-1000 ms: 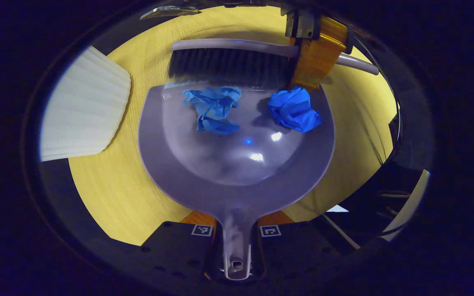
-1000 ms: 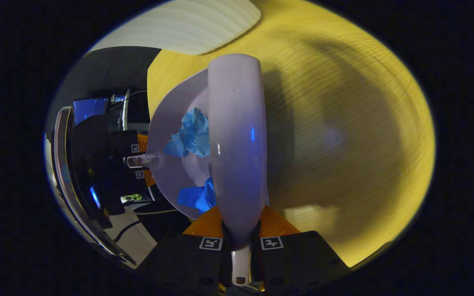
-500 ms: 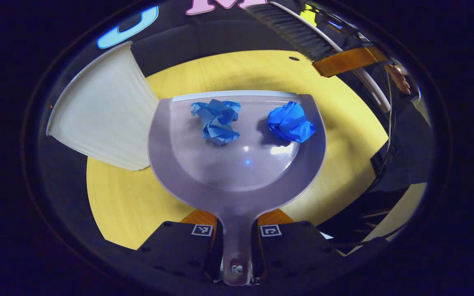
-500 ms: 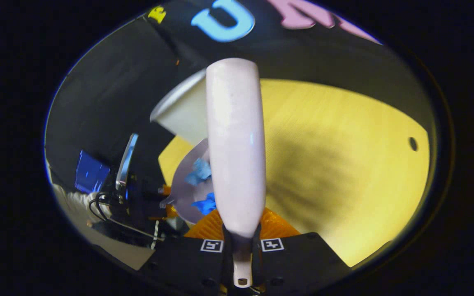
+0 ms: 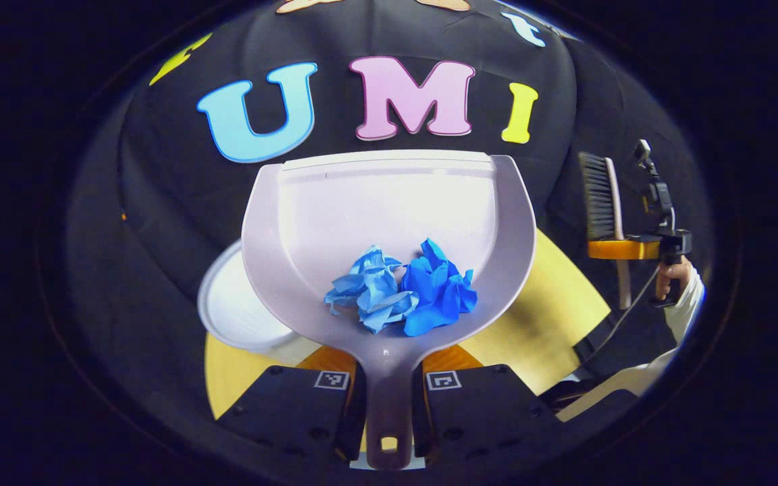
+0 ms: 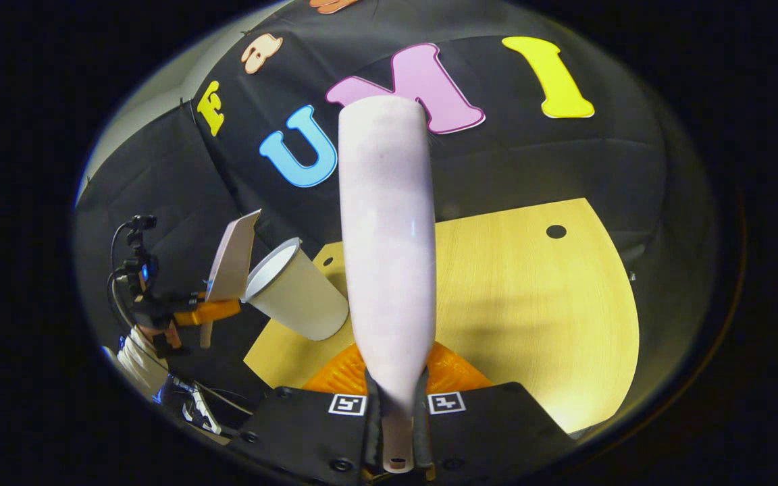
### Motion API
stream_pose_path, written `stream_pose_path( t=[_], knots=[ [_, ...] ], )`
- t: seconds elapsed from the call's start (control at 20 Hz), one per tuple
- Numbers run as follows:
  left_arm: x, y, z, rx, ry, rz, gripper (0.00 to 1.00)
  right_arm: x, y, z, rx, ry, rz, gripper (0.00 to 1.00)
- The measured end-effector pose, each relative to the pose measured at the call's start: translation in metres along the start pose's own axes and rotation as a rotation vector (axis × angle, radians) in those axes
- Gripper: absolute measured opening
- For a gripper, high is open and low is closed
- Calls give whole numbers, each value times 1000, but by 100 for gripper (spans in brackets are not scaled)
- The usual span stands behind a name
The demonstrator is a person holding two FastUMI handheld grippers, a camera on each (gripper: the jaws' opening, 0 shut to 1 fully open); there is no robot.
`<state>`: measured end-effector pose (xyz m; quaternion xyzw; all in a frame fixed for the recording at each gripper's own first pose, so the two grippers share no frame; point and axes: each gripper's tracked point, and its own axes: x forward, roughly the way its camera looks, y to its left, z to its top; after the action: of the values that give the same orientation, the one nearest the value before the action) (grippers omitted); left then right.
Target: Pick up the small broom and dustpan from the desktop, sweep the trash into the dustpan with the broom, and then empty the trash into the garbage bin.
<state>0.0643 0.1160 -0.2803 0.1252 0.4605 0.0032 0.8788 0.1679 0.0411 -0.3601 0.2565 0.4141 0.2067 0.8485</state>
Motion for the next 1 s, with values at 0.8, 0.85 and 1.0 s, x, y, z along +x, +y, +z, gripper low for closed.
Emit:
stream_pose_path(
  t=[0.8, 0.85, 1.0],
  knots=[
    [-24, 25, 15, 601, 516, 557, 25, -7, -10, -55, 171, 56, -32, 18],
    [-26, 29, 16, 694, 533, 617, 25, -8, -11, -62, 169, 66, -30, 18],
    [-34, 37, 20, 960, 592, 758, 27, -7, -12, -73, 168, 91, -26, 18]
  ],
)
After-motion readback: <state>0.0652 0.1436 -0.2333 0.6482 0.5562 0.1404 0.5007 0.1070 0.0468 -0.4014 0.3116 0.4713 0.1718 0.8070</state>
